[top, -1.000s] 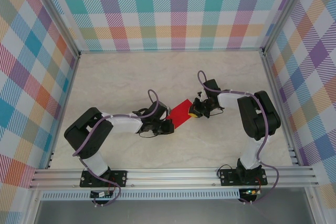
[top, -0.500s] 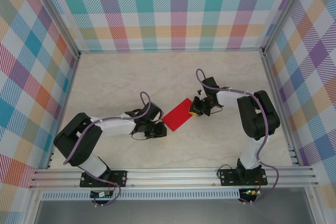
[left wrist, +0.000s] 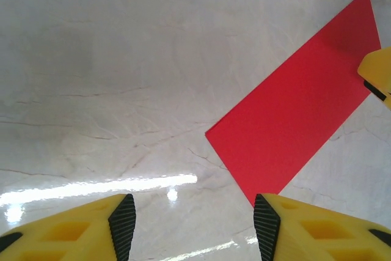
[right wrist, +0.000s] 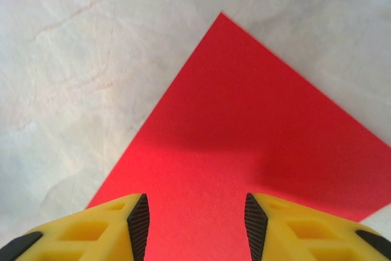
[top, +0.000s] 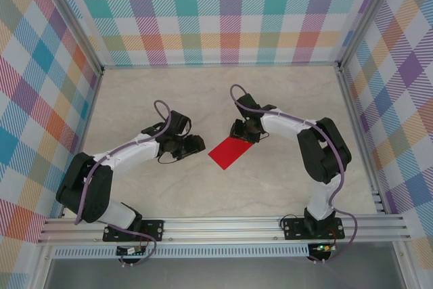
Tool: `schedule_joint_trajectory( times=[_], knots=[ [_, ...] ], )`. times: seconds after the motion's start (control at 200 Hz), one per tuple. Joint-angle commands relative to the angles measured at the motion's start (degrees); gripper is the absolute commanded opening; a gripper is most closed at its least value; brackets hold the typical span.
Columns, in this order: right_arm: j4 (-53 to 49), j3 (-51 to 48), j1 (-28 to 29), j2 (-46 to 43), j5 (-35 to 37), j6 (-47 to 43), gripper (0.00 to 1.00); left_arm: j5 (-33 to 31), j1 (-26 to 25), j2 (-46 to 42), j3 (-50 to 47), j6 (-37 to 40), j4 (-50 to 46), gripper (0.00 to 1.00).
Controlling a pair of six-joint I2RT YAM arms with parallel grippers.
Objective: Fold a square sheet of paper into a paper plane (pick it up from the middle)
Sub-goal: First fold in half a square sheet of paper at the center of the table, then fold the triangle a second time at the center of the table.
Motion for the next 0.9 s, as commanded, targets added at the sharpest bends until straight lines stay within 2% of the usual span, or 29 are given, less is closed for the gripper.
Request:
schedule_joint_trajectory(
  times=[0.0, 0.135, 0.25, 0.5, 0.635, 0.735, 0.895],
  knots=[
    [-4.4, 3.1, 0.7, 3.1, 5.5, 1.8, 0.49, 1.2, 1.0, 0.9, 0.9, -0.2, -1.3, 0.6],
    [-6.1, 4.4, 1.3, 5.6, 5.1, 0.6, 0.5, 1.8, 1.2, 2.3, 0.9, -0.9, -0.2, 0.63],
    [-5.7, 4.6, 1.6, 7.2, 1.8, -1.5, 0.5, 2.1, 1.2, 2.6, 0.4, -1.8, 0.3, 0.65],
    [1.6, 2.4, 4.4, 7.8, -14.0, -19.4, 0.45, 2.9, 1.2, 1.4, 0.1, -2.6, -2.0, 0.66],
    [3.2, 2.5, 4.4, 5.8, -18.9, -23.5, 0.44, 3.6, 1.1, 0.5, -1.1, -4.2, -3.0, 0.69],
    [3.3, 4.0, 4.3, 3.7, -16.6, -20.9, 0.45, 3.5, 1.0, -0.7, -1.8, -5.1, -4.3, 0.72],
    [0.4, 4.8, 4.3, 2.2, -6.7, -11.9, 0.46, 3.6, 0.6, -2.4, -3.6, -6.1, -6.3, 0.77]
  ],
)
